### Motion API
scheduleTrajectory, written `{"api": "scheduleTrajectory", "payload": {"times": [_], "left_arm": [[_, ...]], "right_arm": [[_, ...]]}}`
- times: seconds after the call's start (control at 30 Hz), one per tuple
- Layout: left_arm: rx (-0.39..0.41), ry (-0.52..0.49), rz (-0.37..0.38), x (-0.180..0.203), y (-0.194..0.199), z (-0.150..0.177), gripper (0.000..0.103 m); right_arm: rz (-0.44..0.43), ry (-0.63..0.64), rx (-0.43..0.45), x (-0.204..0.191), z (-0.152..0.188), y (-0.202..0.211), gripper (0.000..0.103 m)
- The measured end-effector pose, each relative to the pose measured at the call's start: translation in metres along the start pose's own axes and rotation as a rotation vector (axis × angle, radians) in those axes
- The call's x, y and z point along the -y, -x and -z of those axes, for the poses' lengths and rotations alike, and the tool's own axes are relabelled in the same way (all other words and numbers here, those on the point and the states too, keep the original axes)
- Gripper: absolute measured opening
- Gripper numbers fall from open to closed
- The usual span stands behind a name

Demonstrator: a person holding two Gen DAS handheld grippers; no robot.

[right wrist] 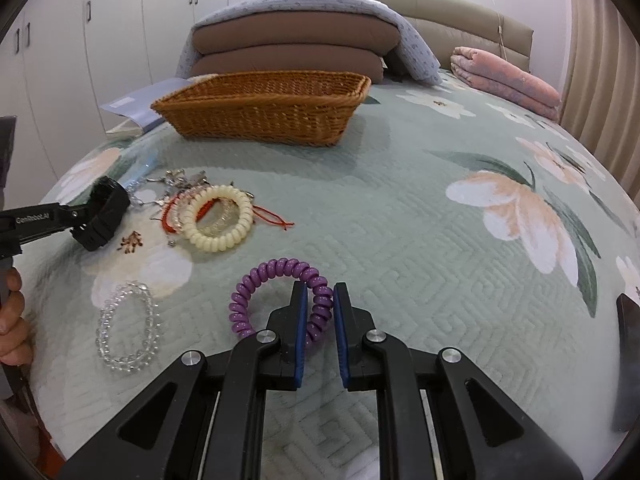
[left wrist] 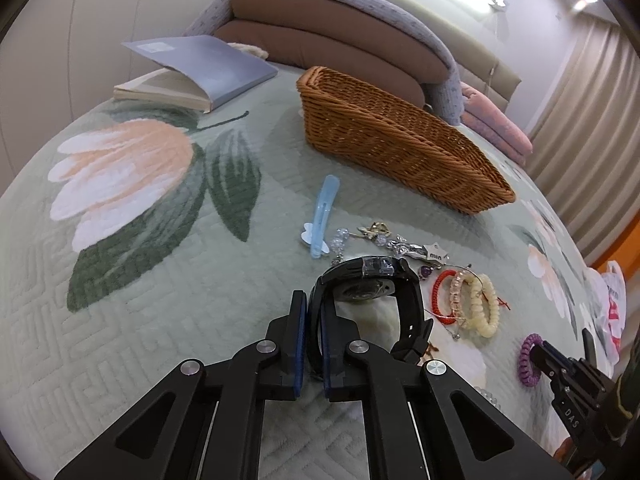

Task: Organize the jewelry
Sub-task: 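Carry the watch with the left tool while the right tool carries the hair tie to the basket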

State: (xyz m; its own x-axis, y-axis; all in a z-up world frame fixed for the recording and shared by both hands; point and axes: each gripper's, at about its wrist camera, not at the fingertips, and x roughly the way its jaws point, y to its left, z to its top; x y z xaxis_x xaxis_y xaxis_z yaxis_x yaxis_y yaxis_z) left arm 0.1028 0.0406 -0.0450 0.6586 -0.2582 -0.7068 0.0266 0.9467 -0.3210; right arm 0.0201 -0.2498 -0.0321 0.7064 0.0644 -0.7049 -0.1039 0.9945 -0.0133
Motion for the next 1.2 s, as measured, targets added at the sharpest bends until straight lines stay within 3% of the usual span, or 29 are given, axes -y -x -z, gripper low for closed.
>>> {"api": "scheduleTrajectory", "payload": {"times": [0.47,0.6,0.77,0.9,1.03,1.2], "left_arm": [[0.067,-0.001,0.087,0.002,0.019,0.000,0.006],[0.094,-0.014,0.095,0.009,0.031,-0.009,0.006],[0.152,-0.049,0.104,0.026,0.047,-0.051,0.006],[0.207,-0.089,0.093,0.050,0.044,-0.102,0.006],[0.203,-0.082,0.092,0.061,0.010,-0.149,0.006],[0.128,-0.088,0.053,0.065,-0.056,-0.180,0.006]], "right_arm": [[-0.116,-0.050,0.074,-0.002,-0.010,0.020,0.016],[-0.108,-0.030,0.119,-0.008,-0.038,0.030,0.016],[-0.083,-0.007,0.206,-0.013,-0.099,0.031,0.016],[-0.077,-0.038,0.234,-0.007,-0.159,0.002,0.016],[-0.093,-0.107,0.152,0.005,-0.206,-0.066,0.016],[-0.087,-0.118,0.061,0.008,-0.214,-0.122,0.016]]}}
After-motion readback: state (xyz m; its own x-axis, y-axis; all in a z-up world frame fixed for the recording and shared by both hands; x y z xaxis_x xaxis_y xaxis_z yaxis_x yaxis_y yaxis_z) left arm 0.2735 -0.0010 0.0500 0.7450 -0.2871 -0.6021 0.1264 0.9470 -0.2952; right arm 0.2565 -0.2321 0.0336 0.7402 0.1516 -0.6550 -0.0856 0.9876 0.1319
